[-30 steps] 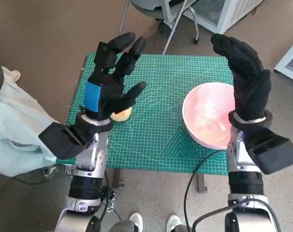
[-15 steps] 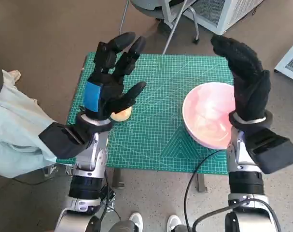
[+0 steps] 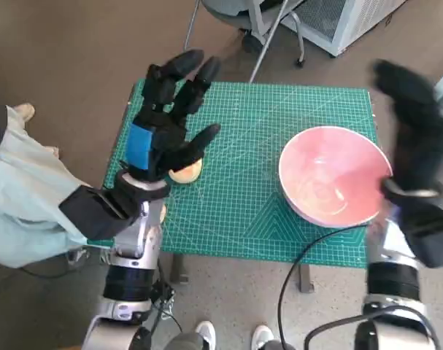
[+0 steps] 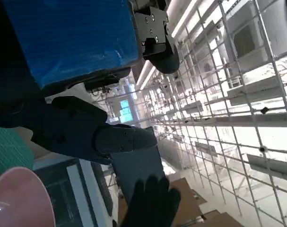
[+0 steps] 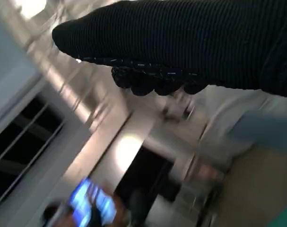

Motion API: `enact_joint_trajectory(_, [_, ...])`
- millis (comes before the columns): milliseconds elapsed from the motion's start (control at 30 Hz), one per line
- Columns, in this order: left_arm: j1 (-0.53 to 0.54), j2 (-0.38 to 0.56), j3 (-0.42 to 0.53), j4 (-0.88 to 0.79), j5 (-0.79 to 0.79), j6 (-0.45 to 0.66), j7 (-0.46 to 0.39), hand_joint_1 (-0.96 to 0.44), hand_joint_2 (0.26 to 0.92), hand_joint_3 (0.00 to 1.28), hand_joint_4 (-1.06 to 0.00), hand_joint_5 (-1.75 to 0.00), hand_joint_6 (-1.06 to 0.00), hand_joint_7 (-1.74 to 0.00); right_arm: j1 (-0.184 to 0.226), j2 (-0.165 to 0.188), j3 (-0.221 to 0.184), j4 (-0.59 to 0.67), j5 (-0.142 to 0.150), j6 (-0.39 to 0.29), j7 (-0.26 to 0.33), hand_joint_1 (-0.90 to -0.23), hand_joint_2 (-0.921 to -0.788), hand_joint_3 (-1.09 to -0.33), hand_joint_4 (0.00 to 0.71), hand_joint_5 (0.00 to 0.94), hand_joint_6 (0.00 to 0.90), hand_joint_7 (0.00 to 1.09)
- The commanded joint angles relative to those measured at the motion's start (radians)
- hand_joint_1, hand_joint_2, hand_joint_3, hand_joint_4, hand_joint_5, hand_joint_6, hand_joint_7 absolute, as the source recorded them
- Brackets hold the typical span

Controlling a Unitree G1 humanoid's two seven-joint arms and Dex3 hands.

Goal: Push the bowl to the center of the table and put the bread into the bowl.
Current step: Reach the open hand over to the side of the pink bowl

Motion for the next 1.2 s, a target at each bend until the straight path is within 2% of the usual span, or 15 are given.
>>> enact_joint_trajectory(33, [0.014,0.004,0.004,0.0,-0.004,-0.015,0.001,-0.31,0.921,0.31,-0.34,-0.06,-0.05,-0.81,0.052,-0.031,-0.051,0.109,0.001,-0.019,-0.041,-0.489,-0.921,-0.81,0.306,0.0,-0.001,0.77])
enact_joint_trajectory(267, [0.014,0.003,0.006,0.006,-0.005,-0.02,0.001,-0.32,0.921,0.32,-0.34,-0.06,-0.06,-0.8,0.069,-0.056,-0.085,0.254,-0.025,-0.033,-0.11,-0.475,-0.921,-0.839,0.293,0.0,-0.001,0.74])
enact_joint_trajectory(433, [0.016,0.002,0.006,0.005,-0.003,-0.021,0.003,-0.32,0.921,0.32,-0.35,-0.05,-0.06,-0.79,0.075,-0.052,-0.102,0.346,-0.016,-0.011,-0.128,-0.471,-0.921,-0.853,0.282,0.0,0.0,0.72])
enact_joint_trajectory(533, [0.016,0.003,0.007,0.006,-0.003,-0.023,0.003,-0.32,0.921,0.31,-0.35,-0.05,-0.06,-0.79,0.074,-0.043,-0.109,0.394,-0.009,0.009,-0.132,-0.465,-0.921,-0.854,0.283,0.002,0.019,0.66])
enact_joint_trajectory(667, [0.016,0.004,0.008,0.007,-0.003,-0.024,0.003,-0.32,0.921,0.31,-0.35,-0.05,-0.06,-0.79,0.069,-0.042,-0.113,0.413,-0.008,0.009,-0.131,-0.46,-0.921,-0.855,0.287,0.003,0.036,0.62])
enact_joint_trajectory(800, [0.023,0.016,0.013,0.003,0.009,-0.032,0.009,-0.33,0.921,0.31,-0.35,-0.05,-0.07,-0.77,0.077,0.006,-0.136,0.478,0.027,0.098,-0.104,-0.455,-0.921,-0.845,0.282,0.001,0.096,0.54])
enact_joint_trajectory(1033, [0.023,0.019,0.011,0.004,0.009,-0.034,0.012,-0.34,0.921,0.31,-0.35,-0.05,-0.09,-0.74,0.075,0.011,-0.146,0.484,0.034,0.112,-0.091,-0.448,-0.921,-0.84,0.28,0.0,0.14,0.47])
enact_joint_trajectory(1133, [0.032,0.031,0.017,-0.005,0.017,-0.035,0.022,-0.35,0.921,0.31,-0.35,-0.04,-0.1,-0.7,0.056,0.068,-0.16,0.518,0.055,0.208,-0.1,-0.434,-0.921,-0.836,0.287,0.004,0.153,0.46])
enact_joint_trajectory(1200, [0.035,0.035,0.016,-0.009,0.022,-0.037,0.027,-0.35,0.921,0.31,-0.35,-0.04,-0.11,-0.69,0.038,0.095,-0.181,0.528,0.082,0.257,-0.084,-0.425,-0.921,-0.836,0.286,0.003,0.157,0.47])
